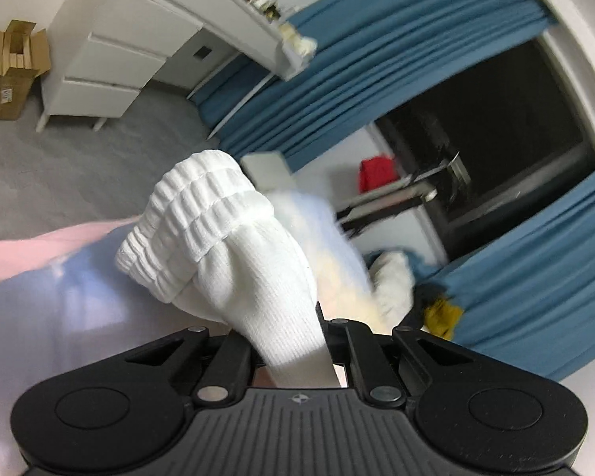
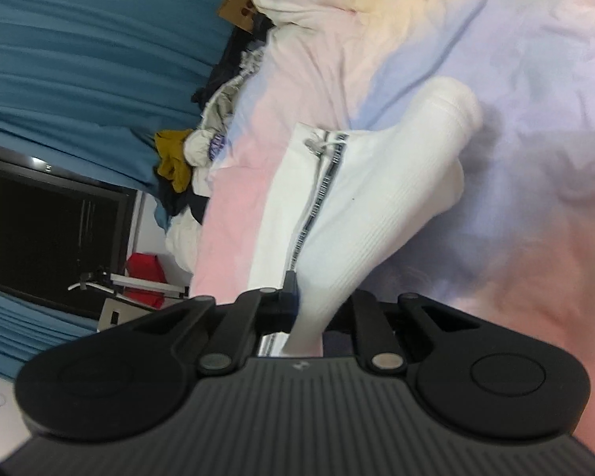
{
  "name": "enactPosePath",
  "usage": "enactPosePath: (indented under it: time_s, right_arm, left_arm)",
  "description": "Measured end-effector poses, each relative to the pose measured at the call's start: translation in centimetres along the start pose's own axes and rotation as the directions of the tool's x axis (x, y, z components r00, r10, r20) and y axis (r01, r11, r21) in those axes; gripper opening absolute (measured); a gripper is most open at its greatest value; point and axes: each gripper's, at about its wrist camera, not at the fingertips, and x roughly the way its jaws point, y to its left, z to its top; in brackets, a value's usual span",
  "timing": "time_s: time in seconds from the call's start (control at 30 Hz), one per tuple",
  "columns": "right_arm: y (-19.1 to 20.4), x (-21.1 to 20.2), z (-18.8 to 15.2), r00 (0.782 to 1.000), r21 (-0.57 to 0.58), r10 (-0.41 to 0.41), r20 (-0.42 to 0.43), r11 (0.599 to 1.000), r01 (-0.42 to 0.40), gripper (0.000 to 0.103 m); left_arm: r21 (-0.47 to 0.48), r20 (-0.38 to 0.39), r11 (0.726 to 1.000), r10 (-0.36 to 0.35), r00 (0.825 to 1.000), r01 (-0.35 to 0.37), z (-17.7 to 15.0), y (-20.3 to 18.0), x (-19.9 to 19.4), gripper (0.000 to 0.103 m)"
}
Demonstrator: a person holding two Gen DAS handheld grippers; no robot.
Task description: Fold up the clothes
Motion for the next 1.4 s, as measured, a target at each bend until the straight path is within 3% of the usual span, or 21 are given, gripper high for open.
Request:
enactPosePath:
  time_s: [0.2, 0.33, 0.47, 0.57, 0.6, 0.67, 0.73, 1.0, 1.03, 1.1, 1.23, 1.4]
  right_arm:
    - [-4.9, 2.0, 0.1, 0.993, 0.139, -0.069, -0.096, 0.987, 0.082, 0.011]
    - [-6.1, 2.8, 0.3, 0.993, 0.165, -0.044, -0.106, 0.984, 0.061, 0.013]
    - [-6.6, 3.3, 0.4, 0.998, 0.174, -0.014, -0.069, 0.984, 0.026, 0.018]
    - [-7.0, 3.6, 0.6, 1.000, 0.188, 0.014, -0.027, 0.982, -0.009, 0.025]
    - [-7.2, 3.7, 0.6, 1.000, 0.199, 0.026, -0.007, 0.980, -0.024, 0.026]
    - [-7.5, 3.7, 1.2, 0.998, 0.207, 0.054, 0.039, 0.976, -0.061, 0.037]
    - [-7.3, 4.1, 1.7, 0.995, 0.162, 0.078, 0.057, 0.983, -0.086, 0.039]
    - [-6.5, 5.7, 2.6, 0.998, 0.032, 0.050, 0.027, 0.998, -0.050, 0.031]
    - [-6.3, 5.6, 2.7, 0.998, 0.030, 0.043, 0.035, 0.999, -0.044, 0.023]
    - [-5.9, 5.4, 2.7, 0.998, 0.005, 0.028, 0.050, 1.000, -0.028, 0.018]
    - [-4.9, 5.1, 2.8, 0.996, -0.022, 0.001, 0.092, 1.000, 0.001, 0.011]
    - [-5.0, 4.5, 3.7, 0.990, 0.022, 0.014, 0.142, 1.000, -0.018, 0.010]
  left_arm:
    - [-0.053, -0.050, 0.995, 0.083, 0.995, -0.086, -2.3, 3.2, 0.3, 0.010]
    - [-0.047, -0.041, 0.992, 0.112, 0.993, -0.114, -3.0, 3.5, -0.9, 0.017]
    - [0.009, -0.056, 0.992, 0.128, 0.990, -0.127, -3.5, 2.9, -2.6, 0.031]
    - [0.079, -0.050, 0.980, 0.189, 0.981, -0.185, -3.7, 1.3, -3.5, 0.038]
    - [0.104, -0.037, 0.975, 0.201, 0.979, -0.197, -3.9, 0.5, -3.8, 0.048]
    - [0.145, -0.020, 0.971, 0.196, 0.980, -0.191, -4.3, -1.1, -4.6, 0.057]
    - [0.175, -0.016, 0.965, 0.200, 0.980, -0.194, -4.6, -2.3, -5.0, 0.058]
    - [0.306, 0.037, 0.915, 0.265, 0.963, -0.264, -6.7, -8.1, -4.4, 0.062]
    - [0.321, 0.046, 0.906, 0.274, 0.961, -0.274, -7.1, -8.6, -4.3, 0.063]
    - [0.332, 0.061, 0.897, 0.289, 0.955, -0.292, -7.6, -9.0, -4.3, 0.066]
    - [0.313, 0.069, 0.895, 0.314, 0.947, -0.319, -7.8, -8.6, -4.8, 0.066]
    - [0.326, 0.055, 0.900, 0.289, 0.956, -0.291, -8.2, -8.1, -7.7, 0.067]
